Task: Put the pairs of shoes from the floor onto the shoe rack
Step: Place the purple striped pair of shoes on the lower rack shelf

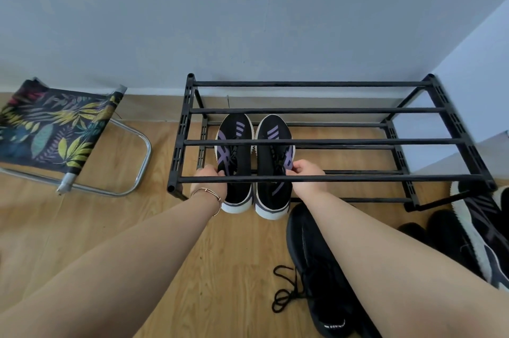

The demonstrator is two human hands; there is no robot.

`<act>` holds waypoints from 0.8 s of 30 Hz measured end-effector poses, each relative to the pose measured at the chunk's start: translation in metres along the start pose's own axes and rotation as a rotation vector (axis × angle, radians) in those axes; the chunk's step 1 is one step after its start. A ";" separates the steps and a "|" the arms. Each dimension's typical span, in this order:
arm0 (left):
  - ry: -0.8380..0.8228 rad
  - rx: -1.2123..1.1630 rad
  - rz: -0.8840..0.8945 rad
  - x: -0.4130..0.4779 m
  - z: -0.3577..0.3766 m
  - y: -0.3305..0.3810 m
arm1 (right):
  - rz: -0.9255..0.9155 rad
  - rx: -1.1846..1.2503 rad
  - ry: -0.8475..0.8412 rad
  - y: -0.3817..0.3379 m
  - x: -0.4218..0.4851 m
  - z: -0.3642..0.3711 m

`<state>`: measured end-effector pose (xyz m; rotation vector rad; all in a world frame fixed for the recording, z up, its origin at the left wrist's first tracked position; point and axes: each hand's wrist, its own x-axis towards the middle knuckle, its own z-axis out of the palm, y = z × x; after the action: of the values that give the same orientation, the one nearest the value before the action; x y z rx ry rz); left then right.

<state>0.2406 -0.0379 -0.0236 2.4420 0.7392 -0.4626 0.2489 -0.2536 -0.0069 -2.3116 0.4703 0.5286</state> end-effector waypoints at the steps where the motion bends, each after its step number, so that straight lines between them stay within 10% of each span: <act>1: 0.005 0.001 -0.011 -0.003 0.000 0.003 | -0.011 -0.021 -0.009 0.001 -0.002 0.001; 15: -0.005 0.574 0.331 -0.121 -0.015 0.038 | -0.347 -0.490 0.039 0.043 -0.068 -0.063; 24: -0.033 0.525 0.447 -0.201 0.046 0.082 | -0.369 -0.586 0.032 0.106 -0.098 -0.108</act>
<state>0.1224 -0.2037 0.0653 2.9599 0.0331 -0.5662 0.1414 -0.3844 0.0542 -2.8758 -0.1280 0.4894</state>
